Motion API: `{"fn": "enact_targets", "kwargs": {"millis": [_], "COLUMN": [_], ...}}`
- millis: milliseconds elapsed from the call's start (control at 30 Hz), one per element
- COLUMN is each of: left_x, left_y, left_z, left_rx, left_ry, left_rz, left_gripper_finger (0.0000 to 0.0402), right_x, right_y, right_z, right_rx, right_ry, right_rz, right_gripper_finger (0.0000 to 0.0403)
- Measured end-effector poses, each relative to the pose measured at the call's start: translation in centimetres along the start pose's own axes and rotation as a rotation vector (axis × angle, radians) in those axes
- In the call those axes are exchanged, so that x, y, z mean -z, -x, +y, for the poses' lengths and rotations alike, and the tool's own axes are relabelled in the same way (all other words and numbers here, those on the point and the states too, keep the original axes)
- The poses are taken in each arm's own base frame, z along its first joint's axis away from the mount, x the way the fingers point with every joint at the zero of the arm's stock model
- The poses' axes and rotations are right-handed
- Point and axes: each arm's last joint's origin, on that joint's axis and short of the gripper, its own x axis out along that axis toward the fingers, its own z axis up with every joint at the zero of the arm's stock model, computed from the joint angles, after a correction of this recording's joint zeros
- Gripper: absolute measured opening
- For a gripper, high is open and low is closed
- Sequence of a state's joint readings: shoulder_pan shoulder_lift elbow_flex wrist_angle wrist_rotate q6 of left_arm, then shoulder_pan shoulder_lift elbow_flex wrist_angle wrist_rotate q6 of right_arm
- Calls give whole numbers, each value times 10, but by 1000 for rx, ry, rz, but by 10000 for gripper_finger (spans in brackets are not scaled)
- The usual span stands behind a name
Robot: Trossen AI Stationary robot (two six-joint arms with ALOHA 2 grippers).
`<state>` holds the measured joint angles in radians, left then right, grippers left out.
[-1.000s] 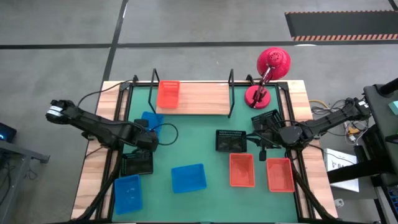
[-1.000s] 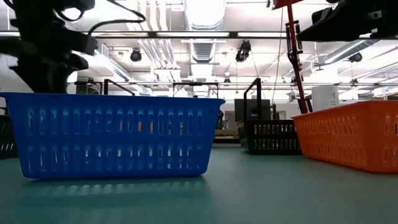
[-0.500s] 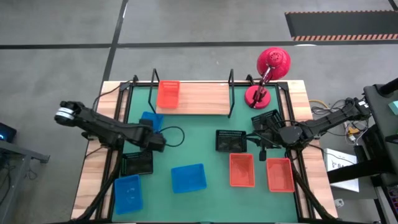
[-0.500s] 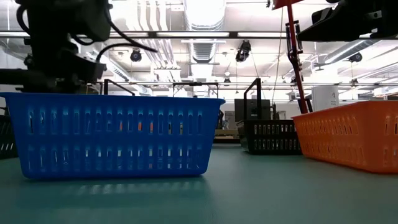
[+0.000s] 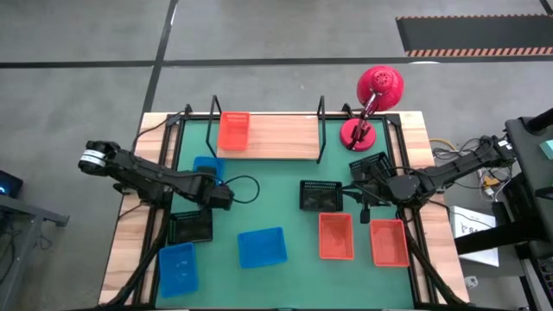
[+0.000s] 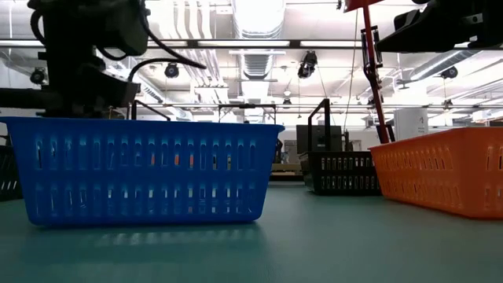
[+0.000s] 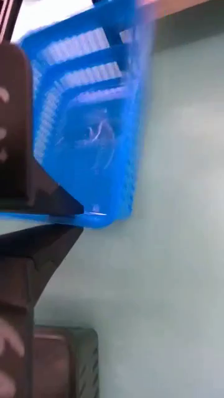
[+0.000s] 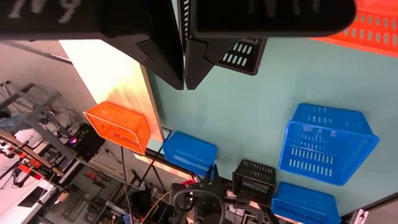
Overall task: Stack baskets on shelf by color
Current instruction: Put the top blue basket on the shelf
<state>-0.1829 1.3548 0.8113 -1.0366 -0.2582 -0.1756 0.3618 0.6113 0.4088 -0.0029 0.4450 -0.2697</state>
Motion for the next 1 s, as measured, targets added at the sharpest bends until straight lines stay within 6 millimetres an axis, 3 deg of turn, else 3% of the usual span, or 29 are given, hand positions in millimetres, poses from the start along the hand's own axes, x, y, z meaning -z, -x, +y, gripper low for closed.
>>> {"fn": "enact_targets", "kwargs": {"millis": [133, 267, 500, 700, 833, 1000], "left_x": [-7, -18, -49, -81, -112, -144], "left_y": [11, 37, 118, 173, 178, 157], "left_z": [1, 6, 13, 12, 14, 34], "left_rx": [17, 33, 109, 107, -42, -163], "left_ry": [9, 24, 159, 121, 25, -93], "left_rz": [-35, -88, -342, -619, -698, -618], "left_gripper_finger": [5, 3, 2, 1, 1, 1], "right_x": [0, 0, 0, 1, 2, 2], "right_y": [0, 0, 0, 0, 0, 0], "right_z": [0, 0, 0, 0, 1, 1], "right_rx": [0, 0, -1, -3, -6, -6], "right_ry": [-3, -9, -13, -22, -17, -6], "right_rz": [0, 0, 0, 7, 18, 19], "right_gripper_finger": [9, 9, 9, 9, 9, 9]}}
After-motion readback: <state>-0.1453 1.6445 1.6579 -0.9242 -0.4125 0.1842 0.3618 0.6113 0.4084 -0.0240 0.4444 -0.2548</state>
